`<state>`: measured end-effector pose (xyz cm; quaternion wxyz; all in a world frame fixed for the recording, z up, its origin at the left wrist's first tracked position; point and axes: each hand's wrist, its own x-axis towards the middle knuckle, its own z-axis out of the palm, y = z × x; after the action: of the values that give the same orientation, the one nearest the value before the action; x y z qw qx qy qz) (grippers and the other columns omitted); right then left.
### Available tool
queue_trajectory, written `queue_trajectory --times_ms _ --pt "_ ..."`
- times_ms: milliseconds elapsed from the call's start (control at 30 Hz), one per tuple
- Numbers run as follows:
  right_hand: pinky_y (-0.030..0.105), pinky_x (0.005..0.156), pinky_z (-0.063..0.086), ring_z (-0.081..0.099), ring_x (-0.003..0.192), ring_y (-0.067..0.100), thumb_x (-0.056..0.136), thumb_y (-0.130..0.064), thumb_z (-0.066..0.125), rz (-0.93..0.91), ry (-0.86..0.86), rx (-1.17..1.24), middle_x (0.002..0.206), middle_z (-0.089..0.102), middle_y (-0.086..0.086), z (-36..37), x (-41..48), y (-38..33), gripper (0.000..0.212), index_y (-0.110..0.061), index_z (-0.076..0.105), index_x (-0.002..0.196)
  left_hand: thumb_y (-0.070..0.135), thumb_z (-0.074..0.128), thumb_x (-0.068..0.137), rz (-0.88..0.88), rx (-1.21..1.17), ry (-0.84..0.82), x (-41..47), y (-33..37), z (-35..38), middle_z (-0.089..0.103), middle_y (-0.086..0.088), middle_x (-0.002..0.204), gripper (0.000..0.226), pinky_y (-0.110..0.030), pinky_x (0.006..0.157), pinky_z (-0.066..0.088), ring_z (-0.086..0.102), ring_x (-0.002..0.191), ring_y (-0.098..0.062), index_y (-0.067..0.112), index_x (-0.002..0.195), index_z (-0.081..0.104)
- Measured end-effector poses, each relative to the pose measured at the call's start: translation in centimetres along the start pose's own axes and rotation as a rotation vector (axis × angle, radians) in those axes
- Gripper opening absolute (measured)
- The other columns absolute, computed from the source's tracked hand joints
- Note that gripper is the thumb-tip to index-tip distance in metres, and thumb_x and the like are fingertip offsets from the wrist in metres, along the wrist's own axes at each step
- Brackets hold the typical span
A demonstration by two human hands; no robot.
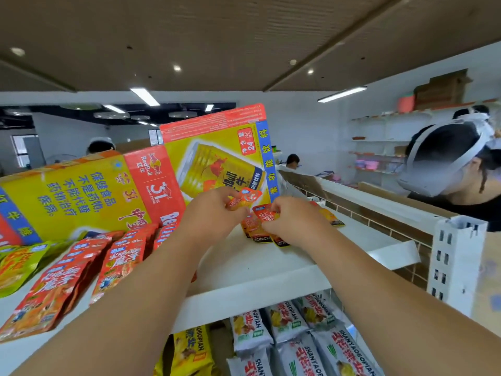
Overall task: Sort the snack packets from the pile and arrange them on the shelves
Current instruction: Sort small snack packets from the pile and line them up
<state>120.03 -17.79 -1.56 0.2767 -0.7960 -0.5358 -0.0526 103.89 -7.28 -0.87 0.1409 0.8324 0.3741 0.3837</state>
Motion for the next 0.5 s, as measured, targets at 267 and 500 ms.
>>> queue_trajectory --times_ms 267,500 --pt "0.031 0.055 0.036 0.06 0.078 0.026 0.083 -0.055 0.063 0.007 0.039 -0.008 0.077 0.058 0.0 2.5 1.2 -1.8 0.034 -0.021 0.06 0.087 0.053 0.074 0.079 -0.043 -0.044 0.049 -0.2 0.0 -0.4 0.068 0.011 0.098 0.035 -0.037 0.076 0.057 0.069 0.076 -0.017 0.039 0.111 0.067" --pt "0.028 0.052 0.035 0.059 0.073 0.023 0.084 -0.051 0.063 -0.037 0.091 -0.072 0.067 0.053 -0.001 3.5 1.0 -1.8 0.031 -0.021 0.06 0.082 0.051 0.073 0.084 -0.069 -0.061 0.044 -0.5 -0.1 -0.8 0.065 0.01 0.112 0.034 -0.03 0.074 0.051 0.067 0.085 -0.016 0.037 0.113 0.067"
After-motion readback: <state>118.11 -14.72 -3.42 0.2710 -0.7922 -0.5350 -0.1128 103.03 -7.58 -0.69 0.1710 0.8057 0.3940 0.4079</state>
